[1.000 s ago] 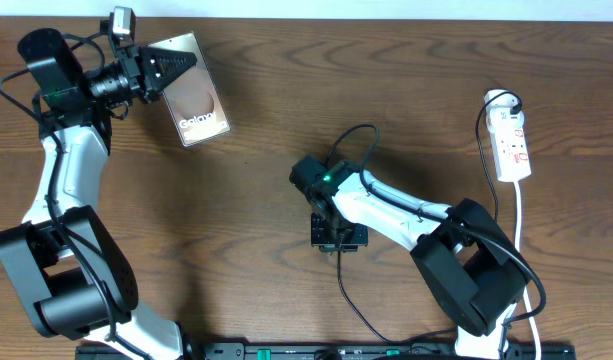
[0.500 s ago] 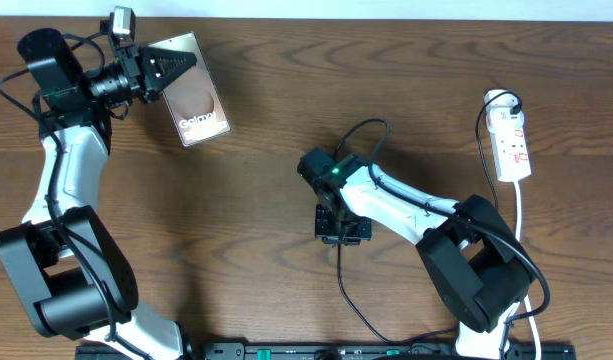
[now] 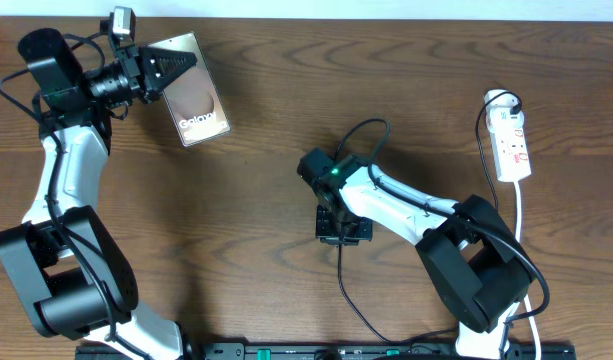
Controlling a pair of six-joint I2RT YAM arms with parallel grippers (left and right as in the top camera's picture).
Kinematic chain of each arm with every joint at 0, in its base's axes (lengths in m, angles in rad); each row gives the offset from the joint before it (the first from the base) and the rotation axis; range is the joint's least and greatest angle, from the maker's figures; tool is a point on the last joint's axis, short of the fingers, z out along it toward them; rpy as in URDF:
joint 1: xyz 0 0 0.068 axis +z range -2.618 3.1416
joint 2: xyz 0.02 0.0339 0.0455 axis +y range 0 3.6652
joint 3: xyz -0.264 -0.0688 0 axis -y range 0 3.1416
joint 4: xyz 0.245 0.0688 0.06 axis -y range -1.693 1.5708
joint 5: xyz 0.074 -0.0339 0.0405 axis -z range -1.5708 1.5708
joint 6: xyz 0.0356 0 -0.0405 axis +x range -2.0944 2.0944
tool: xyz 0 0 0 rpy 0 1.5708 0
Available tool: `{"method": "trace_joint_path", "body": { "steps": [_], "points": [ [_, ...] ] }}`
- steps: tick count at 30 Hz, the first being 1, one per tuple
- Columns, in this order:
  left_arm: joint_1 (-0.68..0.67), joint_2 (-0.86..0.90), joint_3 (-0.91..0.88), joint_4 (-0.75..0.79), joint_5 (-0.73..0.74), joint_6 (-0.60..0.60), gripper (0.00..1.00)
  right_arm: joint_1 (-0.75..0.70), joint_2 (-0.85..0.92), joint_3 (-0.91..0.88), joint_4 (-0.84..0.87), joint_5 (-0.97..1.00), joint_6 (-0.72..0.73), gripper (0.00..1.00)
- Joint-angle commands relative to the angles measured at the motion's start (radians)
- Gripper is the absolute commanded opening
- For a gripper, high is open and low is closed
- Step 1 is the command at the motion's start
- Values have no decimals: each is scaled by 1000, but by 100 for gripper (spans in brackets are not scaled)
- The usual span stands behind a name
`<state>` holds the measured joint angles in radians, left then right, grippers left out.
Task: Plug charger to phone and switch on socket
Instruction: 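Lift the cable connector with the right gripper toward the held phone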
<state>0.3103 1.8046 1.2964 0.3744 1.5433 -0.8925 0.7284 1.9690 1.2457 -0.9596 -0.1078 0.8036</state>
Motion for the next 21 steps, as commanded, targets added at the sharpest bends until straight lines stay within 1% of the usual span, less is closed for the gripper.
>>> {"method": "trace_joint_path", "body": {
  "steps": [1,5,9,17,18,20,21],
  "points": [
    [3,-7,12,9,28,5,7,11,13,-15,0,0,4,11],
    [3,-7,12,9,28,5,8,18,13,-21,-1,-3,4,8],
    [3,-7,12,9,28,5,8,19,13,-21,-2,-4,4,1],
    [3,-7,12,9,28,6,8,18,13,-25,15,-16,1,1],
    [3,-7,12,9,28,6,7,16,13,-25,29,-35,-18,1],
    [3,-7,12,9,28,6,8,6,13,-24,99,-146,-109,1],
    [3,-7,12,9,28,6,7,-3,13,-24,167,-259,-190,1]
  ]
}}
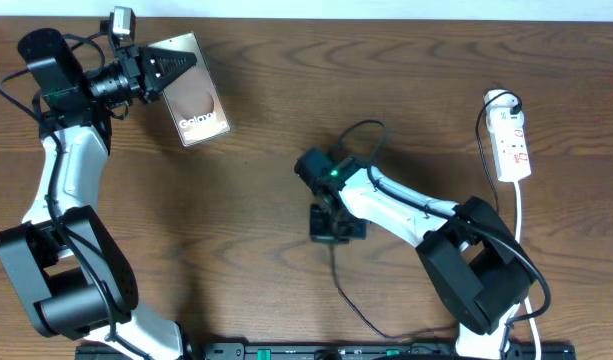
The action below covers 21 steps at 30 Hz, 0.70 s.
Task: Plug charger to phone and switch on socket
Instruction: 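Lift the cable connector with the right gripper toward the held phone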
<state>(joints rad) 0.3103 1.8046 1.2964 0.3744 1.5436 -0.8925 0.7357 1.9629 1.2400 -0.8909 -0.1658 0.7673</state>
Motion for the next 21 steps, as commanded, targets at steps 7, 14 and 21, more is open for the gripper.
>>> {"method": "trace_joint_path", "body": {
  "steps": [7,14,21],
  "points": [
    [3,-7,12,9,28,5,7,-55,19,-19,481,-876,-543,1],
    [3,-7,12,9,28,5,7,-72,19,-19,715,-1205,-721,1],
    [3,-7,12,9,28,5,7,-82,19,-19,919,-1258,-628,1]
  ]
}}
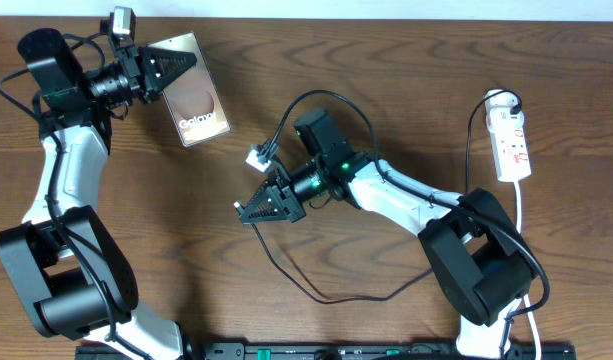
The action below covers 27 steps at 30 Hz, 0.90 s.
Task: Plug charger to phone and switch on socket
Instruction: 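Lift the cable connector with the right gripper toward the held phone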
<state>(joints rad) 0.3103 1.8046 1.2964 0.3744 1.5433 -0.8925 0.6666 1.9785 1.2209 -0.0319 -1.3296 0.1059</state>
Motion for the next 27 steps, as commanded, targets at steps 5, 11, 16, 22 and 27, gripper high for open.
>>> {"method": "trace_joint_path", "body": {
  "steps": [5,11,16,22,27],
  "points": [
    [3,-7,12,9,28,5,7,-29,3,0,277,-8,294,1],
    [3,-7,12,9,28,5,7,-45,3,0,459,93,512,1],
    [2,-7,12,9,28,5,7,-47,4,0,504,113,534,1],
    [1,-7,12,9,28,5,8,-57,4,0,557,113,552,1],
    [1,-7,12,9,28,5,7,-75,53,0,605,93,572,1]
  ]
}}
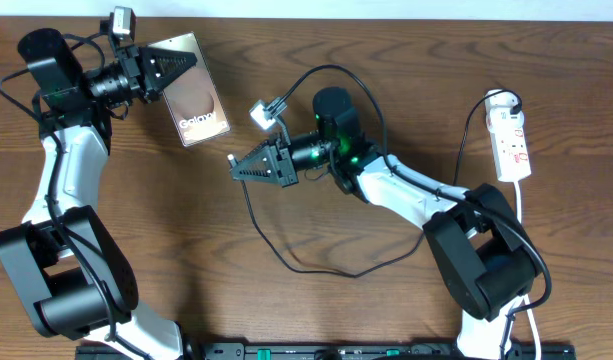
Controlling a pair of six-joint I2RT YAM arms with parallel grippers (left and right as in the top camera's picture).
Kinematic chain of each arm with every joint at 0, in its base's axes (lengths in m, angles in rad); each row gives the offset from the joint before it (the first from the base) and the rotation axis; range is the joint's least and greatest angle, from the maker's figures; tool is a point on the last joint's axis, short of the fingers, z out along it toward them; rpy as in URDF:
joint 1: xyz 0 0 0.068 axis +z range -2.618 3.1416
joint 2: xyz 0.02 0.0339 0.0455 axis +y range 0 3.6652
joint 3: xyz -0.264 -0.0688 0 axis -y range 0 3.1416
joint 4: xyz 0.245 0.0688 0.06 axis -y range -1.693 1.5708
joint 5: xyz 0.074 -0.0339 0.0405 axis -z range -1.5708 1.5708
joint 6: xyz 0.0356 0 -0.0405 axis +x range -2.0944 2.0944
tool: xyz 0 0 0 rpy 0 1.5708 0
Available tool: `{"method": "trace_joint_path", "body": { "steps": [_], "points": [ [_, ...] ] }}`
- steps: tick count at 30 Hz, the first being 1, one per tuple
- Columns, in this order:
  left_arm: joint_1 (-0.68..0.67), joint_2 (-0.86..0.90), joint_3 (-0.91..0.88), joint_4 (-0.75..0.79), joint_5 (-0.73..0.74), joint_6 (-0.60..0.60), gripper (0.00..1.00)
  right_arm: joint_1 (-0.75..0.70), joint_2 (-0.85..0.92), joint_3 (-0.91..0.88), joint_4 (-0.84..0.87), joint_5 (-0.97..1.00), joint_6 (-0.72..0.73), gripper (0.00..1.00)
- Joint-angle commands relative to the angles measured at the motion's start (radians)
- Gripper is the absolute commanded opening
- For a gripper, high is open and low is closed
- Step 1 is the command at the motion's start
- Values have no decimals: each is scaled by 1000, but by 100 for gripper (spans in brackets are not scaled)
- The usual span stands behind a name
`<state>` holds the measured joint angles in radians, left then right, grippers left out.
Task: Plug charger to phone and switch on socket
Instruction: 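Lift the cable connector with the right gripper toward the held phone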
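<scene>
The phone, gold-backed with "Galaxy" printed on it, lies at the back left of the table. My left gripper reaches over its far end, fingers closed on it. My right gripper is a little right of the phone's near end, pointing left. It is shut on the plug end of the black charger cable, whose small pale tip shows at the fingertips. The cable loops along the table behind it. The white socket strip lies at the far right, a plug in its far end.
The right arm stretches from the front right across the middle of the table. A second dark cable arcs above its wrist. A black rail runs along the front edge. The strip's white lead runs down the right side.
My right gripper has moved back and slightly left with the cable end, from mid-table to just right of the phone's near end. The cable loop trails after it. The left arm and phone are unchanged.
My right gripper first pointed down at the cable near the table's middle, and stayed there a moment later. Then it was lifted and turned leftward with the cable end in it. Now it is near the phone. My left gripper has held the phone throughout.
</scene>
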<state>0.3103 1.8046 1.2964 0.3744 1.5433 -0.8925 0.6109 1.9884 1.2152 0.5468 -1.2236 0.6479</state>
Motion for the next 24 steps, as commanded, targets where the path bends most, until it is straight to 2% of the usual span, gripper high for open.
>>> {"method": "trace_joint_path", "body": {
  "steps": [1,4,5,7,8,9,15,24],
  "points": [
    [1,-7,12,9,28,5,7,-22,70,6,61,-24,57,1],
    [1,-7,12,9,28,5,7,-27,156,6,263,-69,216,1],
    [1,-7,12,10,28,6,7,-27,213,6,479,-85,368,1],
    [1,-7,12,10,28,6,7,-27,275,7,784,-77,549,1],
    [1,-7,12,10,28,6,7,-27,287,7,847,-69,587,1],
    [1,-7,12,10,28,6,8,-27,323,8,1002,-45,689,1],
    [0,-7,12,9,28,30,7,-25,347,14,1029,-49,752,1],
    [-15,-7,11,9,28,74,7,27,345,141,1029,-121,788,1]
  ]
}}
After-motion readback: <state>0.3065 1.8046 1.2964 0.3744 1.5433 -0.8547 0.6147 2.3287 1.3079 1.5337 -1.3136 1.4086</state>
